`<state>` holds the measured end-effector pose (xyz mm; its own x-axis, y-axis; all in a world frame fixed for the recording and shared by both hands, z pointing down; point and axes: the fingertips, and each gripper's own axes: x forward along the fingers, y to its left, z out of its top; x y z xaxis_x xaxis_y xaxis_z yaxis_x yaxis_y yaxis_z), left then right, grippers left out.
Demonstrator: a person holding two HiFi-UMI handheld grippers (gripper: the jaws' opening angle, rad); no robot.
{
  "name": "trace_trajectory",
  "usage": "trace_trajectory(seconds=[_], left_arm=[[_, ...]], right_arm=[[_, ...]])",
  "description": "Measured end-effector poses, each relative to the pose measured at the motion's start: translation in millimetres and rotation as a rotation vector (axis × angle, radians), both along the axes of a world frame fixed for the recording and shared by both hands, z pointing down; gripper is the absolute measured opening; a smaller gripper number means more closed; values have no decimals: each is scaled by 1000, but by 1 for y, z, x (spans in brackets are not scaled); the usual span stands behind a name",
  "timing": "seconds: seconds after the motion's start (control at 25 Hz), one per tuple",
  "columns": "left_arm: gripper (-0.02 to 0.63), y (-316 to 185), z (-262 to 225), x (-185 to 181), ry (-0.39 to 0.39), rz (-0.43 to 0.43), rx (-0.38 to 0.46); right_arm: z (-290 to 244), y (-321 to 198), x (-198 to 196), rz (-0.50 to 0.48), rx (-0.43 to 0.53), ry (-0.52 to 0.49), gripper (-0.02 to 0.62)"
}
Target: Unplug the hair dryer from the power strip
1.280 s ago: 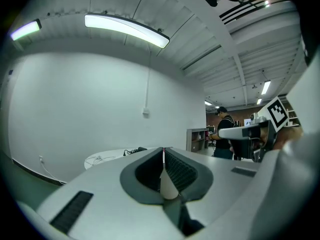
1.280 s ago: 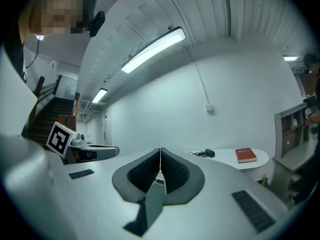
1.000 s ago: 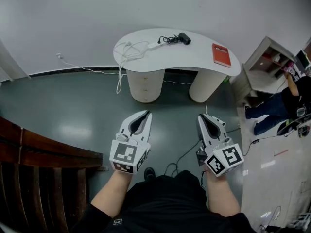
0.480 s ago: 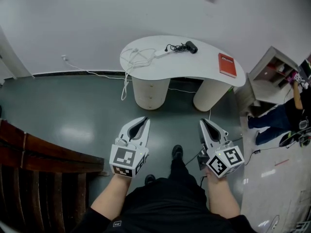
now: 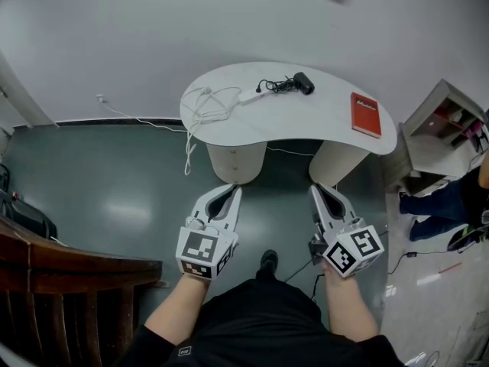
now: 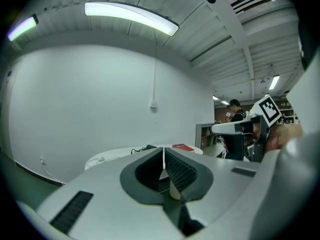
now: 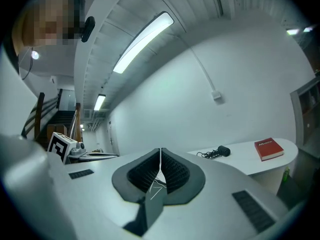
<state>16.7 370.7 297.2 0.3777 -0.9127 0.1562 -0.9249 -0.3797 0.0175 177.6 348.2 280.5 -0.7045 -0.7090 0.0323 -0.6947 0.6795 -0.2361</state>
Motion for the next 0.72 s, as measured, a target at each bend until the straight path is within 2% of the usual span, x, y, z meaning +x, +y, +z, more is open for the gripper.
trace_trajectory(seconds=[0.32, 0.52, 0.72], left_arm=[[20, -99, -3, 53, -6, 6, -5], [20, -129, 0, 94, -20, 43, -18], [20, -149, 2, 101, -35, 42, -24]], right_arm=[[-1, -83, 45, -24, 0, -14, 35], [11, -112, 78, -14, -27, -21, 37], [19, -132, 85, -24, -53, -33, 37]])
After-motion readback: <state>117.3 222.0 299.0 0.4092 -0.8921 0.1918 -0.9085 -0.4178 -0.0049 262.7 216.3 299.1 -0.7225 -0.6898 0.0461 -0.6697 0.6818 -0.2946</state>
